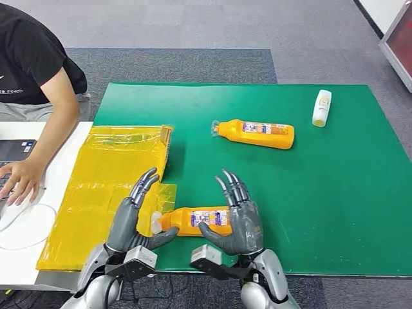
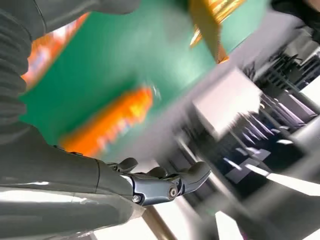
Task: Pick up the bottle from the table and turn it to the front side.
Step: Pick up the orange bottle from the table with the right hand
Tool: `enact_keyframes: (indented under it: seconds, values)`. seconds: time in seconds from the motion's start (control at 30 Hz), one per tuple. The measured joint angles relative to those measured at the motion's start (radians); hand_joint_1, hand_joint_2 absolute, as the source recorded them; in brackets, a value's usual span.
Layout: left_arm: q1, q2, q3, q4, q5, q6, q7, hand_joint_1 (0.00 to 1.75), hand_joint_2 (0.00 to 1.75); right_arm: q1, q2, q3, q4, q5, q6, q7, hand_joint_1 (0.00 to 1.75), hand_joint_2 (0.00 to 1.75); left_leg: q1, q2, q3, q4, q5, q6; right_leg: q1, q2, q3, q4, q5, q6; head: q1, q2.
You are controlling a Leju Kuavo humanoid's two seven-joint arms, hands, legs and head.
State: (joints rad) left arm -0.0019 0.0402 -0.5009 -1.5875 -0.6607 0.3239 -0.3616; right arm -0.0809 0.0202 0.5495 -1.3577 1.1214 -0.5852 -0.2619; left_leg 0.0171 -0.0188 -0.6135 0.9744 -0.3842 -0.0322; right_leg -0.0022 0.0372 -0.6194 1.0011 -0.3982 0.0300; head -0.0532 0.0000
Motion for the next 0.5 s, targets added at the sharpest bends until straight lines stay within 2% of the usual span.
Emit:
enact_keyframes:
  seconds: [0.23, 0.5]
  values:
    - [-0.031, -0.01, -0.003, 0.028, 0.0, -0.01, -0.002, 0.0, 1.75, -0.074, -0.046, 0.081, 0.119, 0.101, 0.075, 0.045, 0.0, 1.75, 0.0, 0.0, 0.0, 0.0, 0.001, 0.0, 0.0, 0.0, 0.0, 0.0, 0.001, 0.001, 0.0, 0.0]
    - [-0.041, -0.015, -0.009, 0.046, 0.003, -0.018, -0.016, 0.0, 1.75, -0.151, -0.084, 0.156, 0.205, 0.1, 0.184, 0.069, 0.0, 1.75, 0.0, 0.0, 0.0, 0.0, 0.001, 0.0, 0.0, 0.0, 0.0, 0.0, 0.001, 0.001, 0.0, 0.0]
